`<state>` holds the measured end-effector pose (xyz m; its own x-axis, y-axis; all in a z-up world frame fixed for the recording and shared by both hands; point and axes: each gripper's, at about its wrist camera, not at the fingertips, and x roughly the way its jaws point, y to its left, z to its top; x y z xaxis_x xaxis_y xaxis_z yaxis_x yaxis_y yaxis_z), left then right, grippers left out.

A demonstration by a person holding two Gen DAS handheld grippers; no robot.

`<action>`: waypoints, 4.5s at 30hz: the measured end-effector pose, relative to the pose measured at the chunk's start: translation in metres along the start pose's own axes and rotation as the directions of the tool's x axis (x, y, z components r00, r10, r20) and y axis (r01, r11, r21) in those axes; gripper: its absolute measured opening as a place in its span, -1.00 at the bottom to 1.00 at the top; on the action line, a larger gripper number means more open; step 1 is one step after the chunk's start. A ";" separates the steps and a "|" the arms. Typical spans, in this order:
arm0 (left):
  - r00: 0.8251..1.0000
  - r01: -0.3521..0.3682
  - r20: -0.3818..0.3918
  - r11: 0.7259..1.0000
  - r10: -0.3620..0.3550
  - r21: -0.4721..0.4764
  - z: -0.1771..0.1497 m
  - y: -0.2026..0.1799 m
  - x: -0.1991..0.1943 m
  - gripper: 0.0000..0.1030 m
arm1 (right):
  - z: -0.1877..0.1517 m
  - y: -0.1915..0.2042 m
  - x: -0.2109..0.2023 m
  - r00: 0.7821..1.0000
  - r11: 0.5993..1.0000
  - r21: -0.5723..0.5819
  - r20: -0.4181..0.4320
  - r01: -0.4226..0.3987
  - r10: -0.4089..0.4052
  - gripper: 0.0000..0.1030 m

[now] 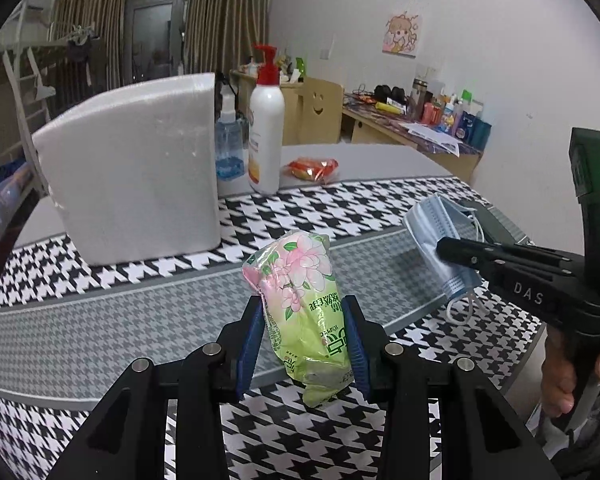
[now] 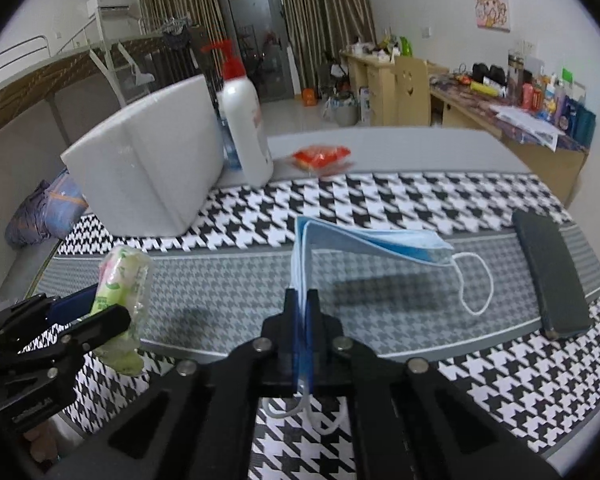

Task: Organize soft objects
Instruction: 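Lift and carry the tissue pack and mask over the white foam box, then open the left tool to drop the tissue pack into the box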

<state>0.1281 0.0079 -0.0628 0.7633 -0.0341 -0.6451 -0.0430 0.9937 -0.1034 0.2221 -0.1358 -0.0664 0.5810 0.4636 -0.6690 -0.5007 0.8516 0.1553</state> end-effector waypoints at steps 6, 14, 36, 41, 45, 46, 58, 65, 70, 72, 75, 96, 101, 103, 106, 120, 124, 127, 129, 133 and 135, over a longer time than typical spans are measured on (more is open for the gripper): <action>0.999 -0.012 0.034 1.000 0.012 0.008 0.007 0.007 -0.009 -0.20 | 0.007 0.011 -0.010 0.999 1.000 -0.020 0.036 0.003 -0.003 -0.91; 0.997 -0.033 0.066 0.999 0.032 0.012 0.014 0.017 -0.019 -0.20 | 0.015 0.024 -0.016 0.998 0.999 -0.051 0.059 0.005 -0.002 -0.91; 0.983 -0.108 0.149 0.994 0.104 0.016 0.038 0.035 -0.036 -0.20 | 0.036 0.060 -0.028 0.993 0.991 -0.130 0.115 -0.009 0.024 -0.90; 0.980 -0.113 0.166 0.993 0.108 0.023 0.045 0.037 -0.040 -0.20 | 0.042 0.067 -0.031 0.991 0.990 -0.141 0.132 -0.010 0.029 -0.90; 0.977 -0.122 0.181 0.992 0.114 0.033 0.050 0.038 -0.042 -0.20 | 0.050 0.071 -0.035 0.988 0.990 -0.141 0.153 -0.014 0.036 -0.90; 0.976 -0.126 0.184 0.991 0.118 0.034 0.051 0.039 -0.042 -0.20 | 0.051 0.073 -0.036 0.987 0.990 -0.143 0.159 -0.013 0.036 -0.90; 0.964 -0.150 0.226 0.988 0.139 0.030 0.061 0.049 -0.053 -0.20 | 0.061 0.087 -0.039 0.978 0.985 -0.172 0.203 -0.018 0.054 -0.90; 0.955 -0.159 0.258 0.987 0.146 0.031 0.067 0.050 -0.061 -0.20 | 0.065 0.096 -0.041 0.975 0.983 -0.183 0.214 -0.022 0.062 -0.90; 0.950 -0.160 0.276 0.987 0.149 0.018 0.071 0.053 -0.065 -0.20 | 0.067 0.101 -0.042 0.971 0.981 -0.191 0.227 -0.029 0.073 -0.90; 0.948 -0.164 0.279 0.986 0.153 0.016 0.074 0.054 -0.064 -0.20 | 0.068 0.103 -0.042 0.970 0.980 -0.195 0.231 -0.034 0.080 -0.90; 0.944 -0.169 0.289 0.986 0.160 0.008 0.078 0.057 -0.065 -0.20 | 0.069 0.106 -0.042 0.968 0.979 -0.201 0.237 -0.038 0.086 -0.90; 0.902 -0.241 0.352 0.968 0.248 -0.063 0.117 0.086 -0.073 -0.20 | 0.105 0.125 -0.035 0.961 0.976 -0.206 0.244 -0.076 0.127 -0.90; 0.903 -0.241 0.346 0.967 0.253 -0.076 0.123 0.093 -0.069 -0.20 | 0.112 0.128 -0.032 0.958 0.972 -0.222 0.256 -0.074 0.131 -0.90; 0.905 -0.237 0.345 0.968 0.250 -0.079 0.127 0.097 -0.067 -0.20 | 0.113 0.129 -0.030 0.958 0.972 -0.224 0.254 -0.075 0.132 -0.90; 0.907 -0.238 0.340 0.968 0.250 -0.077 0.132 0.100 -0.061 -0.20 | 0.117 0.133 -0.025 0.959 0.969 -0.234 0.249 -0.076 0.135 -0.90; 0.925 -0.239 0.286 0.969 0.248 -0.069 0.150 0.111 -0.025 -0.20 | 0.128 0.137 -0.009 0.962 0.966 -0.250 0.241 -0.065 0.127 -0.90; 0.935 -0.221 0.268 0.973 0.231 -0.071 0.154 0.116 -0.017 -0.20 | 0.130 0.138 -0.005 0.964 0.966 -0.251 0.237 -0.058 0.119 -0.90; 0.939 -0.216 0.261 0.975 0.224 -0.059 0.158 0.119 -0.012 -0.20 | 0.130 0.137 -0.002 0.966 0.967 -0.248 0.232 -0.052 0.112 -0.90; 0.943 -0.208 0.254 0.977 0.215 -0.056 0.159 0.120 -0.009 -0.20 | 0.132 0.136 -0.002 0.967 0.968 -0.245 0.231 -0.050 0.108 -0.90; 0.949 -0.198 0.239 0.979 0.206 -0.056 0.162 0.125 -0.001 -0.20 | 0.133 0.137 0.001 0.968 0.968 -0.245 0.230 -0.043 0.101 -0.90; 0.952 -0.191 0.232 0.980 0.198 -0.051 0.163 0.128 0.004 -0.20 | 0.135 0.136 0.004 0.969 0.970 -0.241 0.226 -0.039 0.095 -0.90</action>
<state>0.2307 0.1522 0.0455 0.8681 0.1886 -0.4591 -0.2209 0.9752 -0.0171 0.2426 0.0149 0.0505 0.6606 0.5857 -0.4696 -0.6629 0.7487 0.0012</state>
